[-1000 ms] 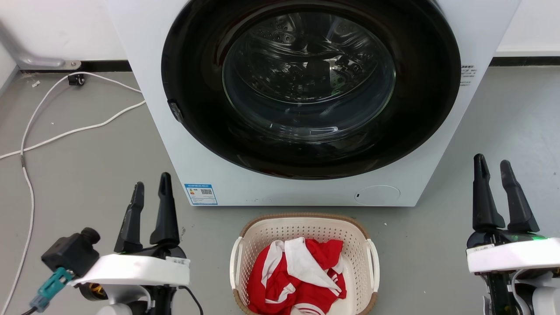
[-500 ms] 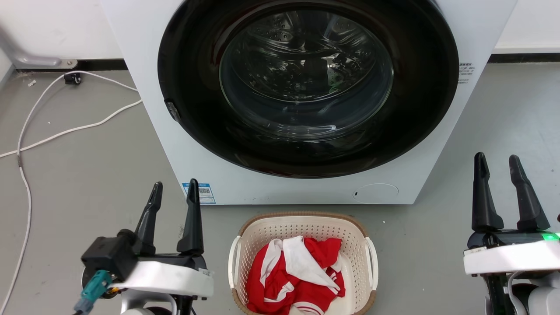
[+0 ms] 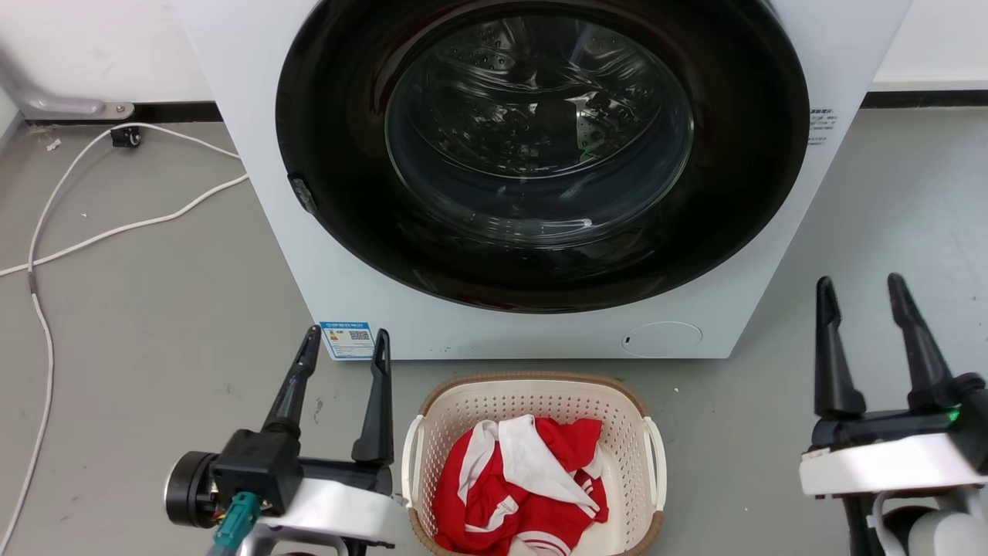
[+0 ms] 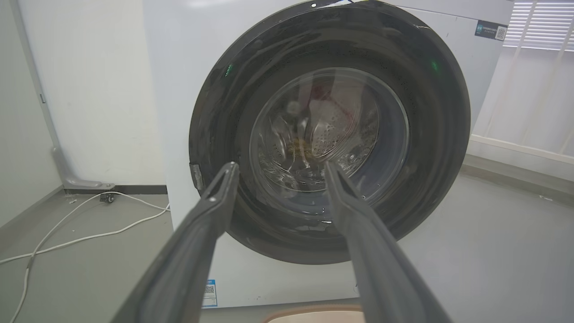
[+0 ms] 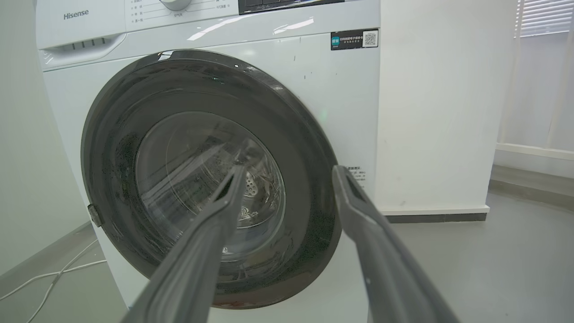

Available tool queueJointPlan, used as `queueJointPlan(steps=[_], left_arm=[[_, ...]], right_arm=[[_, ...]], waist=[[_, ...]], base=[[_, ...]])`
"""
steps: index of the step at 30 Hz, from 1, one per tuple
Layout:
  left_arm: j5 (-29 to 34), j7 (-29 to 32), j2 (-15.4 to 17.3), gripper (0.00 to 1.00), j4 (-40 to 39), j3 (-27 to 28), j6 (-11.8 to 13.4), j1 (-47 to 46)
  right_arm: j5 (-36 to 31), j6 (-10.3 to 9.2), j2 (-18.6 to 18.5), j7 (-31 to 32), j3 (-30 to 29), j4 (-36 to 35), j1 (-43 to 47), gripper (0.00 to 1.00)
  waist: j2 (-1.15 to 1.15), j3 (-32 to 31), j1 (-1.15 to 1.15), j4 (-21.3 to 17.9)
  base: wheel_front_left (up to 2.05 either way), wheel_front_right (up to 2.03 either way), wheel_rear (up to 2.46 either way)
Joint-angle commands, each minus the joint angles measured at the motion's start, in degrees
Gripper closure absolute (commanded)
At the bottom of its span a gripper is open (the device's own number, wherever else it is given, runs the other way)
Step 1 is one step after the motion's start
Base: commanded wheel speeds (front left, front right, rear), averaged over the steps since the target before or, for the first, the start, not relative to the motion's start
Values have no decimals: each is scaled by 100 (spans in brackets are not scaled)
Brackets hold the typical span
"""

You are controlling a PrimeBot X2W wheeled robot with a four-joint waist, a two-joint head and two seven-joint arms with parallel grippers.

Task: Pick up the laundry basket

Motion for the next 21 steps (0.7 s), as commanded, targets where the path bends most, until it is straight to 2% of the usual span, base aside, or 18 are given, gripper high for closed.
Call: queueJointPlan(steps=[1,8,13,17,21], left_arm=[[99,-56,63,0,-15,-76,27,-101],[250,-137,71,0,176,-310,-207,-78],[230,-199,-108,0,82,-142,-296,43],[143,-243,-337,0,102,151,-622,188],[142,-287,-574,0,319,487,-1086,364]], right_arm=[[-201,10,-21,-53,52,3,42,0],[-995,10,-21,-146,222,39,68,0],[-1110,5,-22,-208,229,-32,112,0],[-915,5,-19,-250,329,81,187,0],[-501,5,-21,-293,287,433,268,0]], waist=[[0,-5,0,2],[0,-7,0,-1],[0,11,0,-3],[0,16,0,3],[0,8,0,1]], base=[[0,0,0],[0,0,0],[0,0,0],[0,0,0],[0,0,0]])
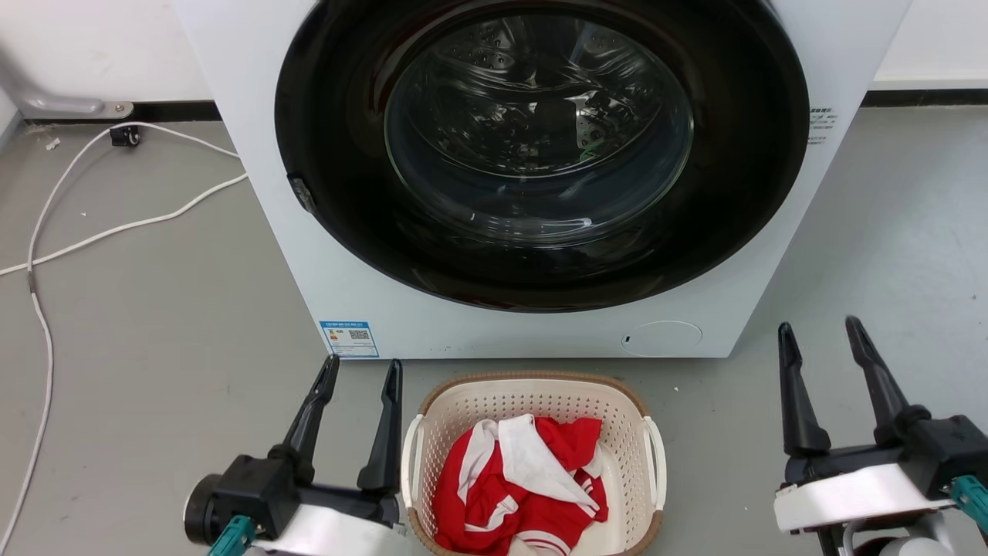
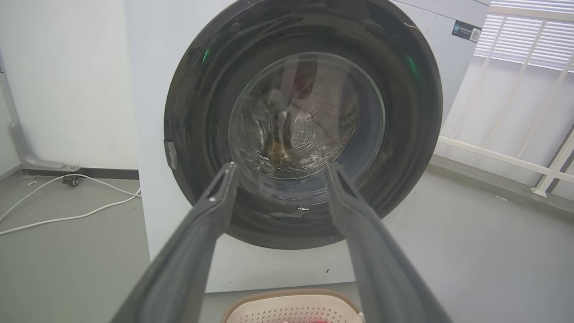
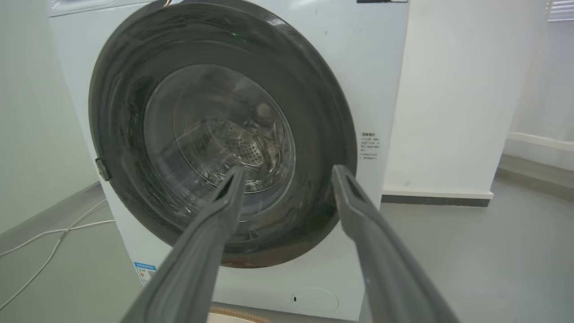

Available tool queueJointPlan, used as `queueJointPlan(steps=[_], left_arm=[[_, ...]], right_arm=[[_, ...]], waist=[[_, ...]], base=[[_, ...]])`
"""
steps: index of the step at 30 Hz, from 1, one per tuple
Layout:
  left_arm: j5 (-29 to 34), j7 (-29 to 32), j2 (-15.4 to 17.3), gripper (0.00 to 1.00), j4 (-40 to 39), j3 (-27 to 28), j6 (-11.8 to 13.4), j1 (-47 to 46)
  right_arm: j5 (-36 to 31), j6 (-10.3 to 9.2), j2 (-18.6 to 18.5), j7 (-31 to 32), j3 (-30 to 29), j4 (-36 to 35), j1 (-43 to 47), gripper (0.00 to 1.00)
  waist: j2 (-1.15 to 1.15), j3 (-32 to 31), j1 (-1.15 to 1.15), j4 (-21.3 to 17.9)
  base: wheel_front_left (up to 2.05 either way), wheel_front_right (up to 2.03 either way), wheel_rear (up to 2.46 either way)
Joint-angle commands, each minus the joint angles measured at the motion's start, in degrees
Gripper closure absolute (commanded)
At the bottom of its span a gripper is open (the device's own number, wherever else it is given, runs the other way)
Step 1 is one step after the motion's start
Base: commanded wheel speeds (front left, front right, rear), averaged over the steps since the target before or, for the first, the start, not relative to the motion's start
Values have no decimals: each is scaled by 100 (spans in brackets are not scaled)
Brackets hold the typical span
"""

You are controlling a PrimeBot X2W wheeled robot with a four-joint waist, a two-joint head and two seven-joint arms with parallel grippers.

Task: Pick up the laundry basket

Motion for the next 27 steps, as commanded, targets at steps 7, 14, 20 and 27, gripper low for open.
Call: queueJointPlan(steps=[7,14,20,27], left_arm=[[430,-113,-271,0,519,342,-531,159],[856,-177,-360,0,675,432,-657,171],[1008,-199,-394,0,750,463,-708,153],[1027,-199,-411,0,788,499,-739,182]], right_arm=[[77,-4,-12,-106,5,657,-42,0],[-260,-5,-13,-179,-14,861,-112,0],[-312,-5,-13,-198,-41,929,-156,0],[-254,-5,-13,-201,-50,951,-166,0]], waist=[[0,-15,0,-19],[0,-2,0,-33],[0,6,0,-30],[0,1,0,-26]], base=[[0,0,0],[0,0,0],[0,0,0],[0,0,0]])
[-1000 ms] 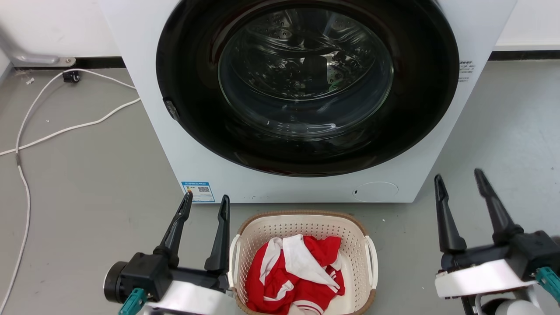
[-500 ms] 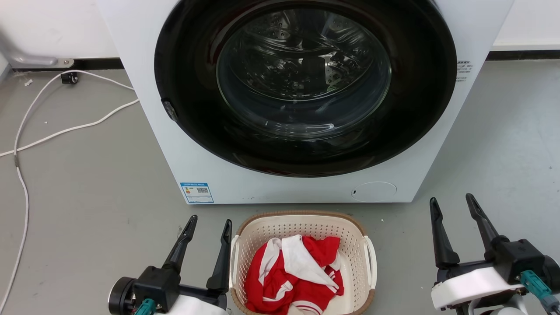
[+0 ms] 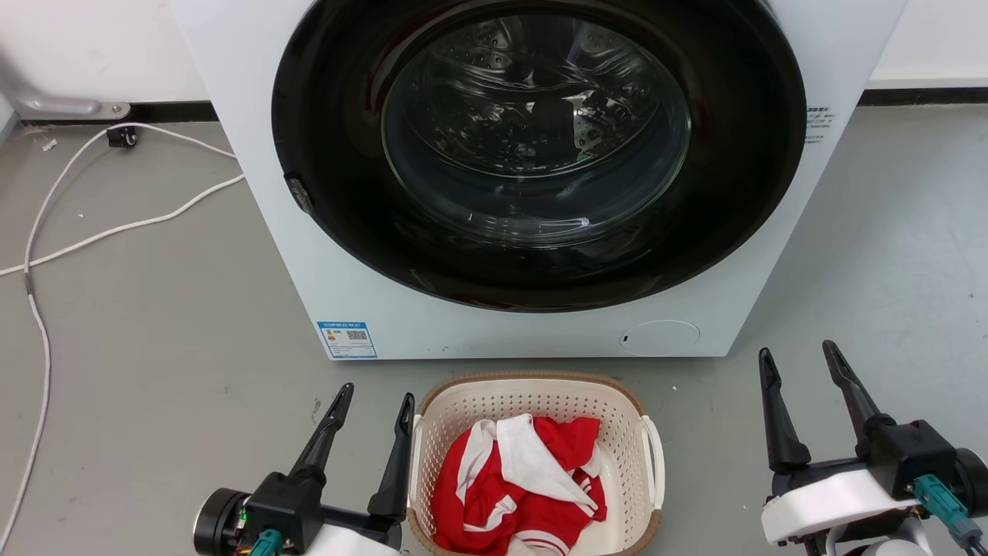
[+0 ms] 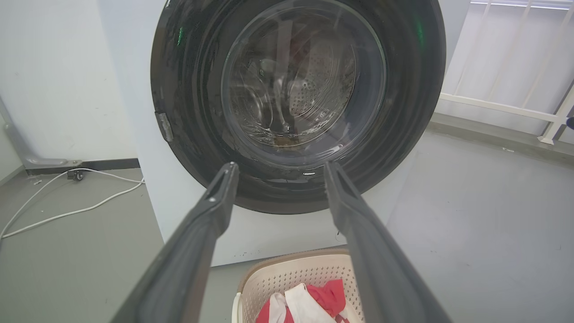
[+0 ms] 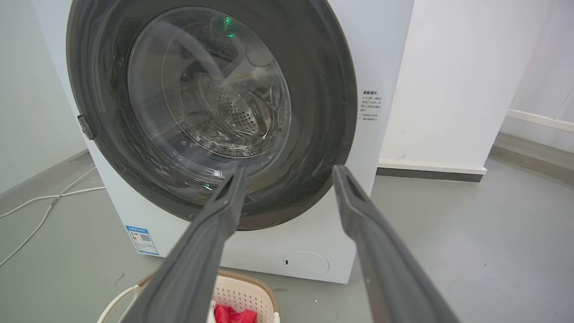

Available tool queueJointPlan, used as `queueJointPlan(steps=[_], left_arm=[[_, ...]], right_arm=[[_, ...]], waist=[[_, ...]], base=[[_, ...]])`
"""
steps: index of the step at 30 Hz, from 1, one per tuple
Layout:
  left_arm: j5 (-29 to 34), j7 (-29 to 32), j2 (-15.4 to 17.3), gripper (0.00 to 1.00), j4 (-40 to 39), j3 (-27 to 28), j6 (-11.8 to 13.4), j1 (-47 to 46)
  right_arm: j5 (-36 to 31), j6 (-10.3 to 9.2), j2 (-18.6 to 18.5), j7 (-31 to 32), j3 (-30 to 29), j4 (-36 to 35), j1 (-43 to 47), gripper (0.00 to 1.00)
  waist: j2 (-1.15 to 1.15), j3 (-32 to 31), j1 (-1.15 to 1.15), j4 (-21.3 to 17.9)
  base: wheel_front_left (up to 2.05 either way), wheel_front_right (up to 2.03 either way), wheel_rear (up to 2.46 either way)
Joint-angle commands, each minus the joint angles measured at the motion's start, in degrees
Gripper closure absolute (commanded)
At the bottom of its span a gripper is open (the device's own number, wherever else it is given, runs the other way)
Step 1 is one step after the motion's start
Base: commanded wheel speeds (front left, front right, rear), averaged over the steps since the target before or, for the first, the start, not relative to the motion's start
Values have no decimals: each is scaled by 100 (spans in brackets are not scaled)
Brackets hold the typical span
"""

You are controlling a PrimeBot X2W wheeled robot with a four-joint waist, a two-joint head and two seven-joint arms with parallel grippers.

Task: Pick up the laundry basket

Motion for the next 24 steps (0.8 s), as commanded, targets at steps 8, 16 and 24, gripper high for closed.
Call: queueJointPlan(steps=[8,16,24], left_arm=[[23,-18,-13,0,24,64,-30,29],[-48,-18,-14,0,110,84,-36,8],[-9,-17,-14,0,343,112,-37,-320]], right_arm=[[77,-4,-5,-14,11,-12,-52,0],[115,-4,-5,-16,-11,-14,-68,0],[154,-4,-4,75,27,147,-373,0]], waist=[[0,12,0,-14],[0,110,0,-35],[0,664,0,-74]], base=[[0,0,0],[0,0,0],[0,0,0]])
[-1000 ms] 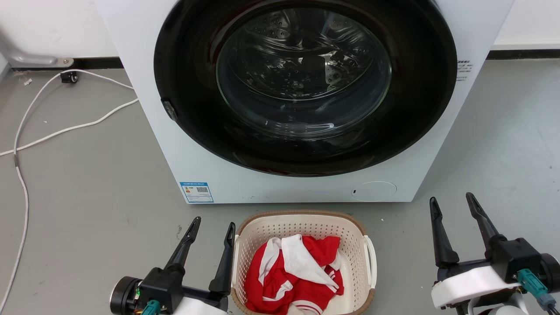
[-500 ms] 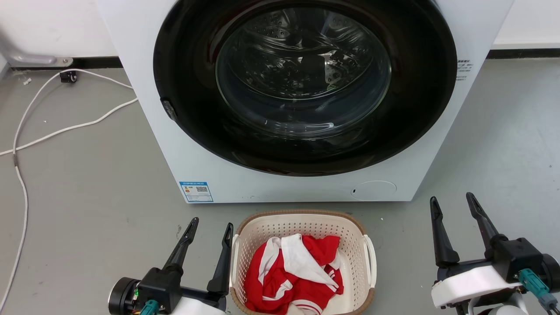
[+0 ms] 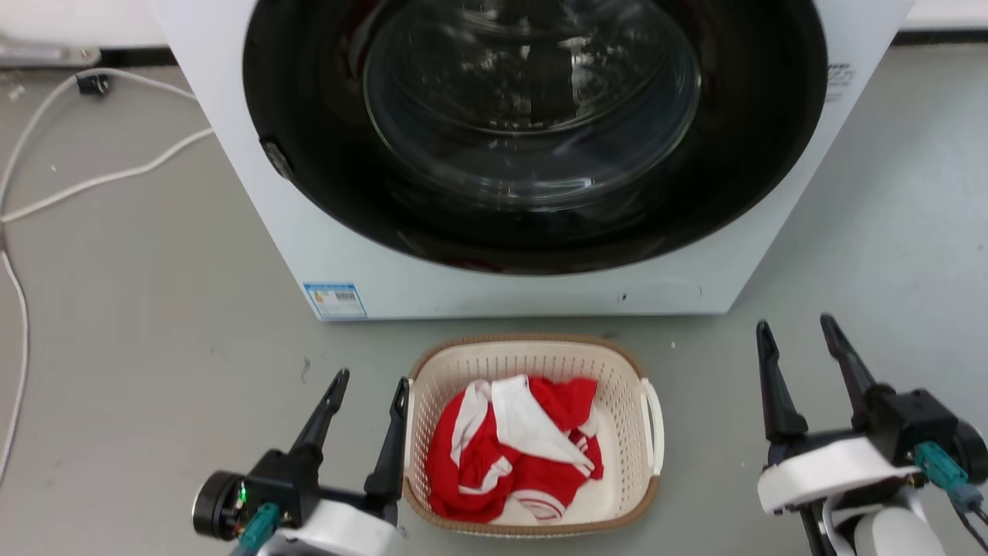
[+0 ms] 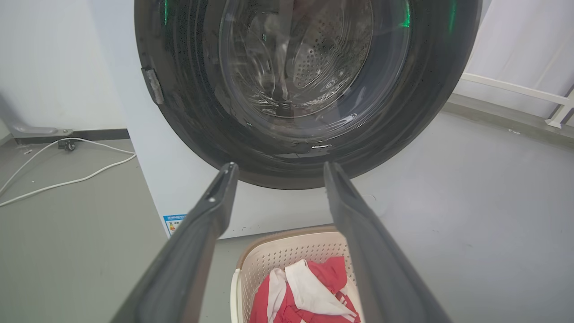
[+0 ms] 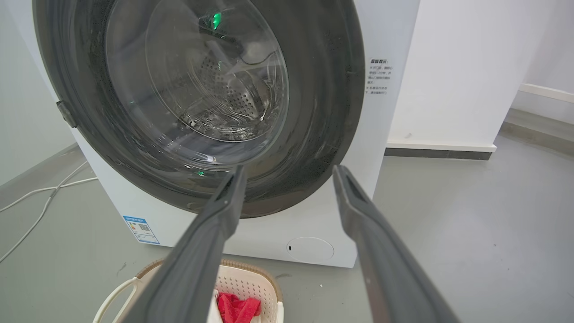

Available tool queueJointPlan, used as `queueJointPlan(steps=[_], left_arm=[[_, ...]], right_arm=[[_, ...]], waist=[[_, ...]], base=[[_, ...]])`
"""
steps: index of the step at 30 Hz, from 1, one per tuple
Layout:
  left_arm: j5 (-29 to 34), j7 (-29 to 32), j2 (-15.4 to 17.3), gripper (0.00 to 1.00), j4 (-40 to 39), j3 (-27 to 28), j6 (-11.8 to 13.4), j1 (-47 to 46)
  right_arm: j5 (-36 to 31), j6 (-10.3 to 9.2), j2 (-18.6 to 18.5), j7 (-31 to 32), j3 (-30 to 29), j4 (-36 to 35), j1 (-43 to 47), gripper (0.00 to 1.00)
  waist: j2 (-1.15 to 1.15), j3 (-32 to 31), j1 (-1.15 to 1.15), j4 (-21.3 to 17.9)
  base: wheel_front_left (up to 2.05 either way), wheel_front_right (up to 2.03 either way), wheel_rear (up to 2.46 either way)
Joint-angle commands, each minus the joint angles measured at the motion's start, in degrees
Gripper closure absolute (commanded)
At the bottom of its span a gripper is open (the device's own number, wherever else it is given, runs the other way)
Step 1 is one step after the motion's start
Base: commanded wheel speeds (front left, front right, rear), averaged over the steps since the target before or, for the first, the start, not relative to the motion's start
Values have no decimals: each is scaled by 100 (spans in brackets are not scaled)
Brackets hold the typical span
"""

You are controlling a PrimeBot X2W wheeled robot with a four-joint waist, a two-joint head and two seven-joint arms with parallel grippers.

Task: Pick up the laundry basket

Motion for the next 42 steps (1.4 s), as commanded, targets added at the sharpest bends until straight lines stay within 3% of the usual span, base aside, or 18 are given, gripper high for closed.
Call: queueJointPlan(steps=[1,9,22,23,31,42], left_arm=[[25,-16,-3,0,51,40,-12,-166],[93,-16,26,0,850,191,-10,-1187],[-348,-16,656,0,2905,-335,-13,-3167],[-442,-16,772,0,3392,-510,-12,-3637],[-961,25,898,0,4717,-1430,-13,-4504],[-2010,450,1022,0,5351,-2550,-13,-5190]], right_arm=[[-34,-4,-3,11,24,27,-184,0],[-349,-4,-5,168,166,499,-1093,0],[-213,-4,-1,838,208,1966,-2518,0],[-157,-4,-6,1007,265,2354,-2793,0],[-64,-4,-3,1425,261,3350,-3444,0],[135,-4,-2,1601,454,4463,-4070,0]], waist=[[0,358,0,-33],[0,1586,0,-53],[0,3059,0,-73],[0,3273,0,-60],[0,3656,0,-12],[0,4011,0,31]], base=[[0,0,0],[0,0,0],[0,0,0],[0,0,0],[0,0,0],[0,0,0]])
